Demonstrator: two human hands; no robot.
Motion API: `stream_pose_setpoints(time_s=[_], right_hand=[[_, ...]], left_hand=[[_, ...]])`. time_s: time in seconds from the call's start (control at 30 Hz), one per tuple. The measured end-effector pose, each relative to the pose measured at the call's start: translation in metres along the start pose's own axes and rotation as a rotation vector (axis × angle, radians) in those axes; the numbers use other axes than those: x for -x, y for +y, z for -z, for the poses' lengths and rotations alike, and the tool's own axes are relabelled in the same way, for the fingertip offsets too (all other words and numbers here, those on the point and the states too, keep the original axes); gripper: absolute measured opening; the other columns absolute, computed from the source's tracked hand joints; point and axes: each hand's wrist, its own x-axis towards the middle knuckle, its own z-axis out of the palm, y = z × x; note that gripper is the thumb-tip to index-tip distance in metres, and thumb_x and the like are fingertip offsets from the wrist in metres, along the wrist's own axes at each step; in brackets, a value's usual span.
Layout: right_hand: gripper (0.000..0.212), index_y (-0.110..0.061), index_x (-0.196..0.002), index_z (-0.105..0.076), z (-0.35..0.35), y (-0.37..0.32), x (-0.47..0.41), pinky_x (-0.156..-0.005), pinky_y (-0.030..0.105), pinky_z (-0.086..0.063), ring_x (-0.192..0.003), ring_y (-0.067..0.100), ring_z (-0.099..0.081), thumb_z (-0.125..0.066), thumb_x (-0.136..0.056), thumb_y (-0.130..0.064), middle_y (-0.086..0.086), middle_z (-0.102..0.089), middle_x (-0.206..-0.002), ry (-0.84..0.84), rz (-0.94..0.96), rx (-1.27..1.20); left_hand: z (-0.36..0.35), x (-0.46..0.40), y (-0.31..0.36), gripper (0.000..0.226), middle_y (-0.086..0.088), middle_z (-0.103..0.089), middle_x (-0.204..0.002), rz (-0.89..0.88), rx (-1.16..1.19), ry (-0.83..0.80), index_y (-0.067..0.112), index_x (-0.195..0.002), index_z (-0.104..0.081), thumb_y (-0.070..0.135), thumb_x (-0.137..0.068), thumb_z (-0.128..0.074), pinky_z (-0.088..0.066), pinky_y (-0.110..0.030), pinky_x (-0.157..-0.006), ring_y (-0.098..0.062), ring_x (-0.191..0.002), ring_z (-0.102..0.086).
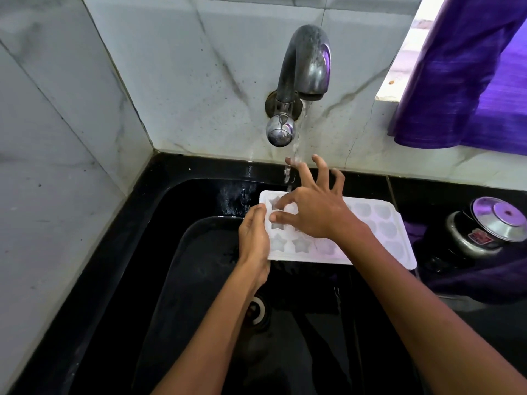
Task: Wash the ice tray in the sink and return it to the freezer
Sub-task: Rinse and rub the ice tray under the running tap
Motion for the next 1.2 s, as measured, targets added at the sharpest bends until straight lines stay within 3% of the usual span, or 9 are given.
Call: stream_pose_setpoints(time_s=[0.13, 0.3, 0.43, 0.5, 0.57, 0.67, 0.8, 1.0, 1.2], right_hand=[[0.036, -0.041, -0.094, -0.072, -0.001, 0.0, -0.002, -0.109, 0.053, 0.001, -0.141, 0.029, 0.012, -0.058, -0.074, -0.068, -0.011, -0.007, -0.154, 0.066, -0.004, -0.006], [0.028, -0.035, -0.068, -0.071, -0.008, -0.002, 0.002, -0.103, 0.047, -0.008, -0.137, 0.028, -0.005, -0.077, -0.057, -0.059, -0.009, -0.031, -0.147, 0.346, -0.041, -0.115], [0.024, -0.037, -0.089, -0.072, -0.014, -0.009, 0.01, -0.105, 0.048, 0.001, -0.137, 0.026, 0.009, -0.06, -0.08, -0.056, -0.007, -0.015, -0.154, 0.217, 0.024, -0.047], [0.033, -0.04, -0.104, -0.068, -0.013, -0.008, 0.015, -0.106, 0.049, 0.008, -0.138, 0.027, 0.019, -0.049, -0.086, -0.059, -0.008, 0.001, -0.157, 0.101, 0.03, -0.014], [0.037, -0.042, -0.111, -0.065, -0.01, -0.009, 0.017, -0.108, 0.052, 0.009, -0.139, 0.029, 0.024, -0.047, -0.085, -0.062, -0.009, 0.009, -0.157, 0.016, 0.039, 0.027], [0.036, -0.042, -0.105, -0.067, -0.006, -0.011, 0.017, -0.106, 0.05, 0.011, -0.139, 0.029, 0.023, -0.054, -0.08, -0.064, -0.011, 0.005, -0.156, 0.026, 0.037, 0.04], [0.034, -0.041, -0.094, -0.07, -0.001, -0.011, 0.015, -0.103, 0.049, 0.01, -0.138, 0.027, 0.021, -0.062, -0.072, -0.065, -0.011, 0.0, -0.155, 0.118, 0.014, 0.025], [0.035, -0.043, -0.104, -0.067, 0.005, -0.013, 0.015, -0.107, 0.055, 0.007, -0.14, 0.031, 0.023, -0.056, -0.078, -0.064, -0.008, 0.005, -0.157, 0.019, 0.008, 0.05], [0.035, -0.042, -0.101, -0.067, 0.006, -0.012, 0.016, -0.108, 0.057, 0.003, -0.14, 0.032, 0.022, -0.058, -0.076, -0.066, -0.007, 0.005, -0.157, 0.021, 0.009, 0.029]], left_hand=[[0.001, -0.001, -0.001, 0.03, -0.017, -0.067, -0.113, -0.004, -0.004, -0.003, 0.012, -0.111, -0.063, 0.031, -0.1, -0.042, -0.05, -0.051, -0.095, -0.036, -0.109, -0.063], [0.001, -0.008, -0.001, 0.032, -0.019, -0.067, -0.113, -0.021, -0.002, 0.015, 0.01, -0.113, -0.062, 0.03, -0.101, -0.04, -0.053, -0.046, -0.087, -0.037, -0.104, -0.065], [0.001, -0.011, 0.0, 0.031, -0.019, -0.067, -0.113, -0.025, 0.004, 0.019, 0.012, -0.112, -0.063, 0.031, -0.1, -0.042, -0.052, -0.052, -0.093, -0.036, -0.106, -0.064], [0.003, -0.013, -0.001, 0.03, -0.016, -0.069, -0.106, -0.028, 0.009, 0.005, 0.014, -0.109, -0.064, 0.031, -0.101, -0.041, -0.057, -0.044, -0.079, -0.031, -0.091, -0.068], [0.004, -0.015, -0.001, 0.03, -0.011, -0.068, -0.093, -0.037, 0.006, -0.021, 0.016, -0.105, -0.064, 0.032, -0.101, -0.04, -0.054, -0.03, -0.054, -0.019, -0.066, -0.065], [0.003, -0.017, 0.002, 0.032, -0.007, -0.066, -0.085, -0.036, 0.023, -0.025, 0.012, -0.111, -0.062, 0.032, -0.101, -0.04, -0.047, -0.022, -0.044, -0.013, -0.055, -0.06], [0.002, -0.018, 0.007, 0.033, -0.007, -0.066, -0.087, -0.035, 0.03, -0.046, 0.01, -0.112, -0.062, 0.032, -0.101, -0.04, -0.048, -0.022, -0.044, -0.015, -0.06, -0.061], [-0.001, -0.013, 0.01, 0.034, -0.007, -0.065, -0.083, -0.003, 0.064, -0.052, 0.008, -0.113, -0.06, 0.031, -0.101, -0.039, -0.048, -0.021, -0.044, -0.013, -0.054, -0.061], [-0.001, -0.013, 0.011, 0.035, -0.012, -0.067, -0.102, 0.007, 0.045, -0.037, 0.01, -0.117, -0.06, 0.035, -0.1, -0.041, -0.054, -0.033, -0.067, -0.026, -0.083, -0.064]])
